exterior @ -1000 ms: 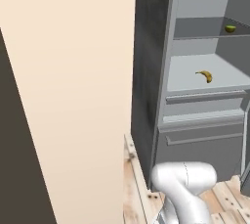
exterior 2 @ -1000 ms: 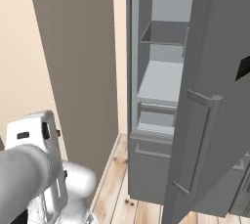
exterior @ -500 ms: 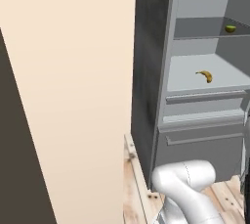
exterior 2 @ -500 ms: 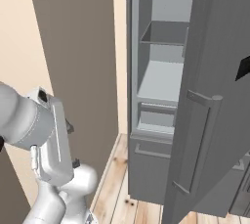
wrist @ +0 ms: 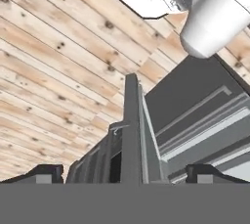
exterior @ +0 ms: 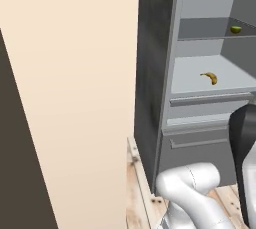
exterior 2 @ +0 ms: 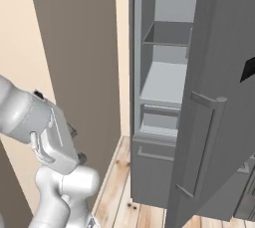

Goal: Retrieve the kiwi and banana from the fridge and place them into the bowl on the dining table.

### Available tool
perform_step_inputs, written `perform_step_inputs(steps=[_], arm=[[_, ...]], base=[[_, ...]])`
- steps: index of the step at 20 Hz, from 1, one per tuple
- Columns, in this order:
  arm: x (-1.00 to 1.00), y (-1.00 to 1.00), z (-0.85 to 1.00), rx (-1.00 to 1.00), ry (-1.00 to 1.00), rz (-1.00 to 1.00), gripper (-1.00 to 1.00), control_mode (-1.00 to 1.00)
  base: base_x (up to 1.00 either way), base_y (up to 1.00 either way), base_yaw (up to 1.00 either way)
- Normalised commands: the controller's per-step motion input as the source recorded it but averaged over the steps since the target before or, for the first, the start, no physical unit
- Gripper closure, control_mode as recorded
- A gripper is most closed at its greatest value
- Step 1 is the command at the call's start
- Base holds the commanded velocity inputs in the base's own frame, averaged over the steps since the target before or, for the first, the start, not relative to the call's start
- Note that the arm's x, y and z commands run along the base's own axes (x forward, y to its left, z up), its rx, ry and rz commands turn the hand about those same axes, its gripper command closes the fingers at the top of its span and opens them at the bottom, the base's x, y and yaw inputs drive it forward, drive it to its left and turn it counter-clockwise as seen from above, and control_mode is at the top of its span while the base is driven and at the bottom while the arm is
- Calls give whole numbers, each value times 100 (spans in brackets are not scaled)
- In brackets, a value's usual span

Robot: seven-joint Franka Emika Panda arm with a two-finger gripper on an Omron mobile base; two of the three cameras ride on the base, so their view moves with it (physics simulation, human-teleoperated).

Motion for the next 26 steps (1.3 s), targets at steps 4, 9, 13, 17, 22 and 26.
perform_step_inputs(steps=[4, 9, 13, 17, 22, 26], arm=[[0, -1, -6, -23, 1, 37, -100, -100], [1, -2, -2, -25, 14, 35, -100, -100], [7, 14, 0, -34, 40, 14, 100, -100], [5, 5, 0, -30, 41, 6, 100, -100], [6, -9, 0, -27, 35, 6, 100, -100], [11, -33, -3, -27, 27, 14, 100, -100]], base=[[0, 0, 0], [0, 0, 0], [0, 0, 0], [0, 0, 0], [0, 0, 0], [0, 0, 0]])
